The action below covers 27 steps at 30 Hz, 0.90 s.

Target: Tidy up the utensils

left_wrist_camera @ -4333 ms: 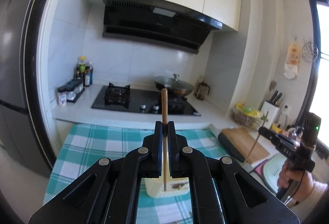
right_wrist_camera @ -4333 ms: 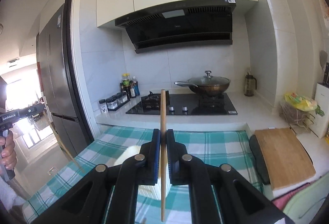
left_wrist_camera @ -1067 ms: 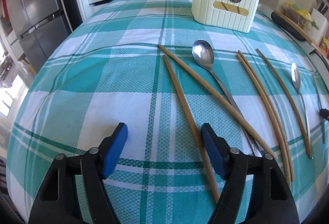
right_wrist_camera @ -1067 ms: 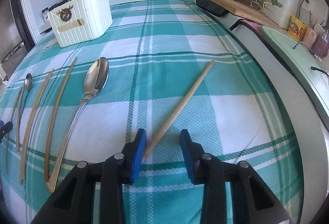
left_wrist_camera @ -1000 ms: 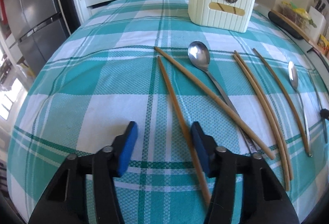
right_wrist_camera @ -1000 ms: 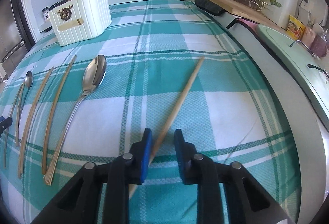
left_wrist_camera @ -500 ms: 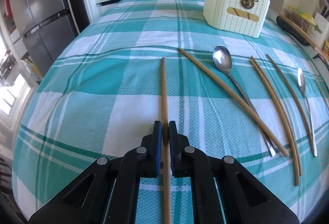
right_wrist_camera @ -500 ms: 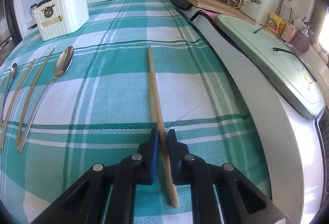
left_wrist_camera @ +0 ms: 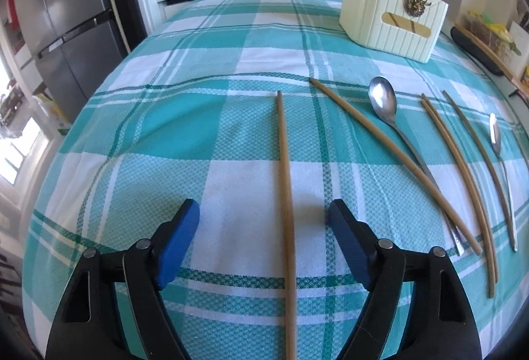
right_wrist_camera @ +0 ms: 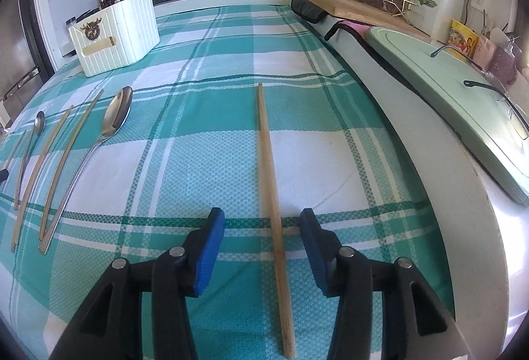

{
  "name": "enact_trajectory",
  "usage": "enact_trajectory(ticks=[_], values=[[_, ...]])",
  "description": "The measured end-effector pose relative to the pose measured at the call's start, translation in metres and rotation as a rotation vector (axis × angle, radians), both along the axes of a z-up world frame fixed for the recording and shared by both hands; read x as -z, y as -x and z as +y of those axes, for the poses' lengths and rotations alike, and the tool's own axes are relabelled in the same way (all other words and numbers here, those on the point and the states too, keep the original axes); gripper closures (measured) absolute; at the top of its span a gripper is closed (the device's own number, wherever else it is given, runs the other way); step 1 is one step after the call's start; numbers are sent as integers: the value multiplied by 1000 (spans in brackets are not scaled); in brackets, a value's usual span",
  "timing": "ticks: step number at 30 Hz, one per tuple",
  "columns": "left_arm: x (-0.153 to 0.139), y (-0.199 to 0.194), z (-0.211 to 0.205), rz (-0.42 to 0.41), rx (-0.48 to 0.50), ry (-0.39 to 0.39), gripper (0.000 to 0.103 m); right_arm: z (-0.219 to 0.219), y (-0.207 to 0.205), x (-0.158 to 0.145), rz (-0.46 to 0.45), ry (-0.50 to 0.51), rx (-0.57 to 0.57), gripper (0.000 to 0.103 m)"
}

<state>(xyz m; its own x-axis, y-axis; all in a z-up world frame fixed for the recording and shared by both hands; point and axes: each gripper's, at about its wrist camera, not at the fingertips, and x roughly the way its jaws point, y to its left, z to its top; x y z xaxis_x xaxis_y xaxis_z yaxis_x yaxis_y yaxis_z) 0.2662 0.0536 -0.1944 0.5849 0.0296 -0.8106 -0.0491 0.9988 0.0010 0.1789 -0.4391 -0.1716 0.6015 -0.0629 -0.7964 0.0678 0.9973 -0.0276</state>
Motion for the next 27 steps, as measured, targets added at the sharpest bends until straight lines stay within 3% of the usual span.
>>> enact_trajectory(ticks=[6, 14, 17, 20, 24, 27], values=[[4, -5, 6, 24, -23, -3, 3, 0, -3, 1, -4, 1, -21, 51], [5, -7, 8, 46, -18, -3, 1, -1, -3, 1, -5, -2, -21, 50], [4, -11, 9, 90, 16, 1, 1, 0, -4, 0, 6, -8, -26, 50], [2, -19, 11, 144, 69, 9, 2, -3, -12, -5, 85, -28, -53, 50], [-1, -30, 9, 174, 134, 4, 14, -9, -28, -10, 164, -50, -105, 50], [-3, -43, 4, 191, 178, -2, 23, -11, -49, -8, 204, -39, -119, 59]])
